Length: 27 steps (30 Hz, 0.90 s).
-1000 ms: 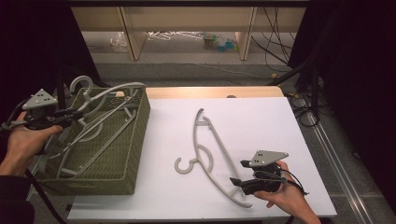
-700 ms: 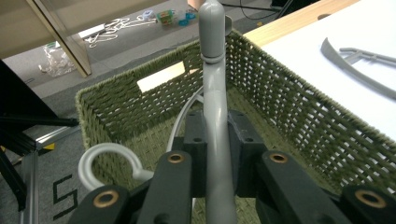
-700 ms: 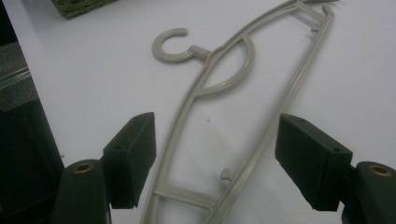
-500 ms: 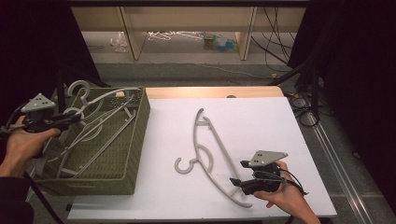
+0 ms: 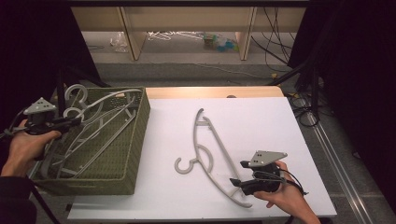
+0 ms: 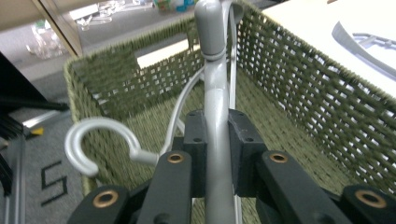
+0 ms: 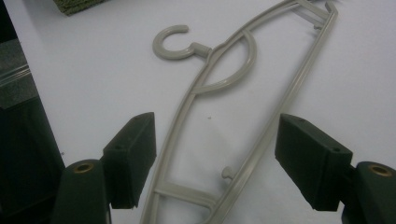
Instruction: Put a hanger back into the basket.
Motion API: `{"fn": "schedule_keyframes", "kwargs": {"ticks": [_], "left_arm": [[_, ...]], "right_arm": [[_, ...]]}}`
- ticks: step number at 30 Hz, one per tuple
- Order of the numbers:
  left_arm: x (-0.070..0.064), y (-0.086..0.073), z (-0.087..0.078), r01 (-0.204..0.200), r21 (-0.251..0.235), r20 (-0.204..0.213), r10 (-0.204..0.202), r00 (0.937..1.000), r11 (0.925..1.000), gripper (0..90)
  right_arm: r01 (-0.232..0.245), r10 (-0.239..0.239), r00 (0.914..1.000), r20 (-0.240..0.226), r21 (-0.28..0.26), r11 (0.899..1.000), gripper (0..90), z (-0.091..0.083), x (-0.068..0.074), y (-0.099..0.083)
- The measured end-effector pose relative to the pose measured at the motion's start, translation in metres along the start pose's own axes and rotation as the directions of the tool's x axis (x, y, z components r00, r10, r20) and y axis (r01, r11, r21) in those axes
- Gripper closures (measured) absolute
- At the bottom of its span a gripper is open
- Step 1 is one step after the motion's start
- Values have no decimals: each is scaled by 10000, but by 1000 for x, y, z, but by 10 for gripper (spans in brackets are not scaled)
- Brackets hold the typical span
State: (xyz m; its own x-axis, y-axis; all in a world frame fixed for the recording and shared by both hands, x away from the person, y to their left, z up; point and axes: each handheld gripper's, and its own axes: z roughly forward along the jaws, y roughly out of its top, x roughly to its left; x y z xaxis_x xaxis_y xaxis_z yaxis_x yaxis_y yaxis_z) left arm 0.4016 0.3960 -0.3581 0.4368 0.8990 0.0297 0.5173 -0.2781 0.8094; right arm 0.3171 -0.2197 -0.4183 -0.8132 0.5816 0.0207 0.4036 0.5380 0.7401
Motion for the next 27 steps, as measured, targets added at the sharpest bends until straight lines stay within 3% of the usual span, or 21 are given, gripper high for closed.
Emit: {"fn": "schedule_keyframes", "kwargs": {"ticks": [7, 8, 9, 10, 11, 13, 16, 17, 18, 19, 21, 22, 23, 24, 27], "left_arm": [[1, -12, 5, 152, 241, 126, -155, 9998, 9996, 791], [4, -12, 3, -341, 715, 113, 334, 9994, 9969, 792], [1, -15, 6, 1, 529, 184, -11, 9998, 9986, 793], [1, -15, 7, -86, 623, 144, 77, 9999, 9980, 792], [0, -18, 9, 150, 471, 123, -156, 9998, 9988, 791], [5, -18, 9, -317, 917, 136, 306, 9994, 9953, 791], [1, -21, 18, 205, 736, 184, -220, 9996, 9971, 791], [5, -21, 17, -318, 1173, 267, 288, 9992, 9926, 791], [4, -22, 19, -190, 1131, 272, 160, 9995, 9934, 791], [0, -23, 22, 314, 780, 195, -330, 9993, 9965, 790], [2, -25, 25, 476, 927, 39, -482, 9988, 9946, 788], [5, -25, 23, 102, 1317, 39, -108, 9999, 9912, 786], [3, -28, 27, 533, 1130, -122, -522, 9986, 9922, 783], [6, -29, 26, 129, 1671, -187, -99, 9998, 9859, 779], [6, -32, 29, 479, 1653, -525, -397, 9978, 9851, 763]], "right_arm": [[-8, 8, 10000, -19, 25, 10000, 303, 0, -1, 0], [-13, 13, 10000, 5, 10, 10000, 303, 0, 0, 0], [-14, 14, 10000, 0, 9, 10000, 303, 0, 0, 0], [-8, 8, 10000, 5, 21, 10000, 303, 0, -1, 0], [-7, 7, 10000, 10, 21, 10000, 303, 0, -1, 0], [4, -4, 10000, 9, 31, 10000, 303, 1, -1, -1], [-63, 63, 10000, 15, 102, 9999, 303, 1, -1, -1], [20, -20, 10000, 12, 41, 10000, 303, 1, -1, -1], [-41, 41, 10000, 26, 69, 10000, 302, 1, -1, -1], [-53, 53, 10000, 32, 76, 10000, 303, 1, -1, -1], [18, -19, 10000, 22, 42, 10000, 303, 1, -1, -1], [-48, 48, 10000, 34, 79, 10000, 303, 0, -1, -1], [-50, 50, 10000, 38, 70, 10000, 303, 0, -1, -1], [12, -13, 10000, 19, 28, 10000, 303, 1, -1, -1], [-43, 43, 10000, 17, 80, 10000, 303, 0, -1, -1]]}}
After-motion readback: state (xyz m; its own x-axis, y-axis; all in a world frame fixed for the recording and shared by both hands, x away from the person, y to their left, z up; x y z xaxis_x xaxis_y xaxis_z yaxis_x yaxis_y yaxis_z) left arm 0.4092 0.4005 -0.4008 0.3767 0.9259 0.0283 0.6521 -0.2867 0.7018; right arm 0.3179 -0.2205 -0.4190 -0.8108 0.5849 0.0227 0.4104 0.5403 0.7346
